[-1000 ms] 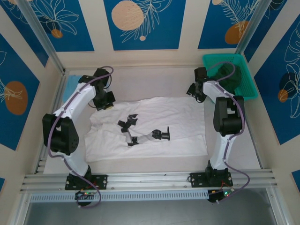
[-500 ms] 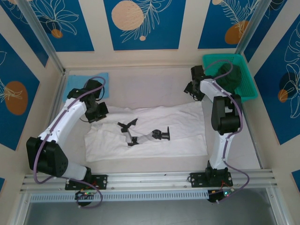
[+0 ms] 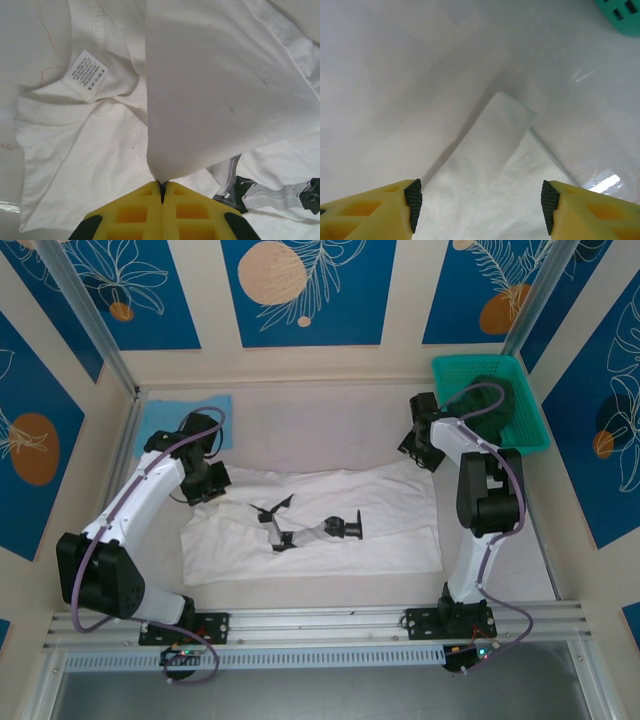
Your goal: Fold and stack the t-shirts
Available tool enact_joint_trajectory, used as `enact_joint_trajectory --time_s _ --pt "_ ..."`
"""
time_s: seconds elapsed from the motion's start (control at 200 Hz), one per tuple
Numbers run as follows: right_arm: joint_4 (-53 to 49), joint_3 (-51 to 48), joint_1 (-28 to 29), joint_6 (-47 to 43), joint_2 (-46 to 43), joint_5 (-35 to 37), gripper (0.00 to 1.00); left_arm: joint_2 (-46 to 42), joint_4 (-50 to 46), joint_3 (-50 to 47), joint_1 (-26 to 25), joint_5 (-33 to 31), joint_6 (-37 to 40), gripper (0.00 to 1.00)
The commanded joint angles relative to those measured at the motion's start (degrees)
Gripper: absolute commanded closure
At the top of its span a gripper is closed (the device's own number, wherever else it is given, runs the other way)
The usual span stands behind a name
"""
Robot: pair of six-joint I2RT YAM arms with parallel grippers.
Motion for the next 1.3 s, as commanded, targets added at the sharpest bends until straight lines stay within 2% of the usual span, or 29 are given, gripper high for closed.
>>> enact_joint_trajectory --time_s 0.0,0.155,0.28,0.495,0.645,0.8,0.97,1.065,1.15,1.295 --pt "1.16 -1.09 -0.47 1.62 -1.22 0.82 0.34 0.74 -1.86 1.13 0.44 -0.06 0.33 1.00" --pt "5.32 -2.62 -0.82 1.23 -0.22 1.34 0.40 1.41 -1.86 1.84 0.44 0.03 0.97 1.00" --pt "8.13 -2.76 -1.47 0.73 0.42 1.09 0.48 1.96 -1.77 2.83 0.44 0.33 1.20 1.00" --pt "8.15 -0.92 -1.51 0.39 2.34 0.86 0.62 2.51 -1.86 3.59 0.46 0.38 1.48 1.00" --pt "6.70 -0.71 -1.52 1.15 2.53 1.47 0.63 2.60 -1.95 3.82 0.53 0.12 1.65 1.00" --pt "5.36 0.17 -1.65 1.71 3.38 1.47 0.71 2.77 -1.86 4.03 0.53 0.20 1.64 1.00" --pt "5.99 -0.03 -2.11 1.62 3.43 0.70 0.89 3.26 -1.87 4.74 0.47 0.03 1.77 1.00" --pt "5.89 0.21 -2.14 1.57 3.54 0.47 0.96 3.71 -1.68 5.07 0.50 0.13 1.84 1.00" --pt "6.11 0.22 -2.14 1.55 3.20 0.12 1.00 4.21 -1.43 5.52 0.48 0.03 2.00 1.00" --pt "5.48 1.39 -1.94 0.94 1.63 -1.68 1.00 7.06 -0.60 9.29 0.79 -0.62 2.90 1.00"
